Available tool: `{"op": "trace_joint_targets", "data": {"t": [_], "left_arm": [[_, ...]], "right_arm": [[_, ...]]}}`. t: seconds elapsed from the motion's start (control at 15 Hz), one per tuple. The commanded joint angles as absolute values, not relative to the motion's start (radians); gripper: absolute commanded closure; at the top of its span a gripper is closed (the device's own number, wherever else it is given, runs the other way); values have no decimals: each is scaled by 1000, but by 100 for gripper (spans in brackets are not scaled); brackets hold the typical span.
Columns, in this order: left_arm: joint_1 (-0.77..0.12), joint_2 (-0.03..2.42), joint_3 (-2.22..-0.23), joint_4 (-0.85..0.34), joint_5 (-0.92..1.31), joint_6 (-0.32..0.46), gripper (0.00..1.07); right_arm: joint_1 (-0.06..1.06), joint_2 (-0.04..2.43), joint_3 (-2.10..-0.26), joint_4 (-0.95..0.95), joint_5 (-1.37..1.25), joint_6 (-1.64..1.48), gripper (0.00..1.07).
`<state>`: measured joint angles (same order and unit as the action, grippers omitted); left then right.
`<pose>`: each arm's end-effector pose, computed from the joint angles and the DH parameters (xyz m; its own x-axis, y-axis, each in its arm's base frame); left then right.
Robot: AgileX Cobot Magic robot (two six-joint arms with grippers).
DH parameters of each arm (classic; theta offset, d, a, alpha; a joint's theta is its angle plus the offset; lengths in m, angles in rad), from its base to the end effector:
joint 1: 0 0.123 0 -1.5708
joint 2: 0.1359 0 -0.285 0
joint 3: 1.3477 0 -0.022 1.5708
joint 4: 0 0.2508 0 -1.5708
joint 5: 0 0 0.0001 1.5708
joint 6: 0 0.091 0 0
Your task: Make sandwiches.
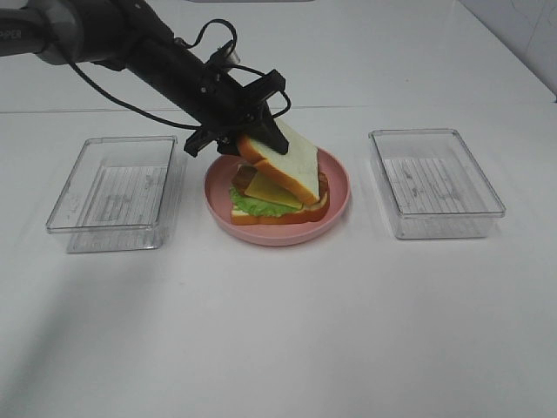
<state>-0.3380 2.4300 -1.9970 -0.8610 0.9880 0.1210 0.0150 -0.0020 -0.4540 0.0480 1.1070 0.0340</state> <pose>0.4646 -0.2244 0.1503 -0.9901 -0.0079 -0.1402 0.0937 0.7062 -0.7018 -0.0024 0.0039 0.2609 -0.5360 0.0474 -0.8429 -0.0216 0.9973 0.0698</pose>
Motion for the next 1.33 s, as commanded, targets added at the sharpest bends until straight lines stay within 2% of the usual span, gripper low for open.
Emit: {"op": "trace_joint_targets", "data": {"t": [0.07, 0.13, 0.27, 0.67, 0.87, 1.13, 1.2, 1.33], "left_arm": [[-343, 2428, -1993, -858, 999, 112, 36], [-343, 2428, -1993, -853, 1002, 87, 24], [-343, 2427, -1993, -803, 1035, 59, 19], [-343, 2347, -1996, -540, 1117, 0, 19], [-343, 2305, -1996, -353, 1205, -80, 19], [-343, 2257, -2014, -230, 1291, -89, 19], [-343, 2213, -2022, -116, 1319, -111, 19], [-332, 2171, -2022, -53, 1319, -119, 19]], "right_arm": [[12, -28, -450, 48, 1099, 30, 14], [12, -28, -450, 48, 1099, 30, 14], [12, -28, -450, 48, 1099, 30, 14], [12, -28, -450, 48, 1099, 30, 14], [12, -28, -450, 48, 1099, 30, 14], [12, -28, -450, 48, 1099, 30, 14], [12, -28, -450, 48, 1099, 30, 14], [12, -28, -450, 48, 1099, 30, 14]]}}
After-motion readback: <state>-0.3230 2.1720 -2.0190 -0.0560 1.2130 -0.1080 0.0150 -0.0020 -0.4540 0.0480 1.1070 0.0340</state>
